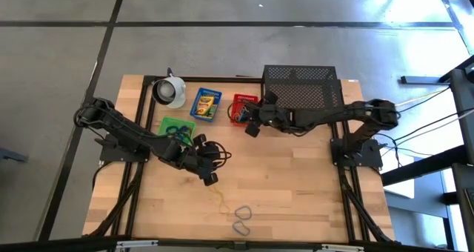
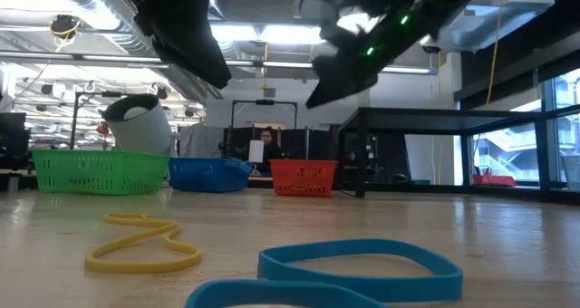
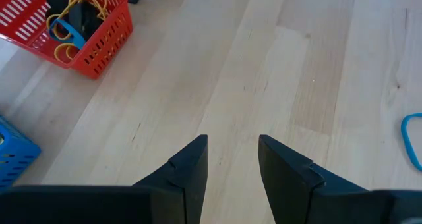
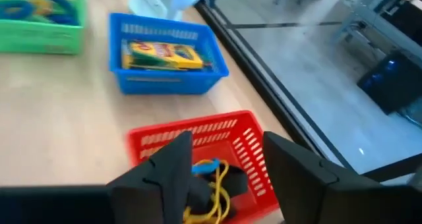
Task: Pick & Place Office Desk Supplies
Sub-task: Put the yellow rubber band into the red bin
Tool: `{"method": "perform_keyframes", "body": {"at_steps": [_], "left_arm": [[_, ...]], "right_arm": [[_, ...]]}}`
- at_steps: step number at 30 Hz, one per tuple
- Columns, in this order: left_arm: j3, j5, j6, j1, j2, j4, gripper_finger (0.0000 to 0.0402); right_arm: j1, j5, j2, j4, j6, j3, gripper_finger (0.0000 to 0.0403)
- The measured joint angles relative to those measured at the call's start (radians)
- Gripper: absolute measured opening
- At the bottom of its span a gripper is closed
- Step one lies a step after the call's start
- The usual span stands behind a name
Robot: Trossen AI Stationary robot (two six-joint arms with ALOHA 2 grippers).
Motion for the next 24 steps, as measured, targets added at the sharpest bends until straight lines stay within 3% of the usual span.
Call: {"method": "perform_keyframes", "body": {"at_steps": [4,11,19,24], "left_arm": [[0.0,0.0,0.0,0.0,0.0,0.0,0.0128],[0.0,-0.052,-0.003,0.007,0.0,0.054,0.0128],[0.0,-0.044,-0.051,0.017,0.0,0.281,0.0127],[0.0,-0.038,-0.053,0.017,0.0,0.421,0.0129]], "right_arm": [[0.053,-0.043,-0.099,-0.145,0.118,0.0,0.0189],[0.18,-0.265,-0.185,-0.374,0.435,0.0,0.019],[0.372,-0.09,-0.173,-0.425,0.505,-0.024,0.019],[0.426,-0.09,-0.173,-0.428,0.452,-0.026,0.019]]}}
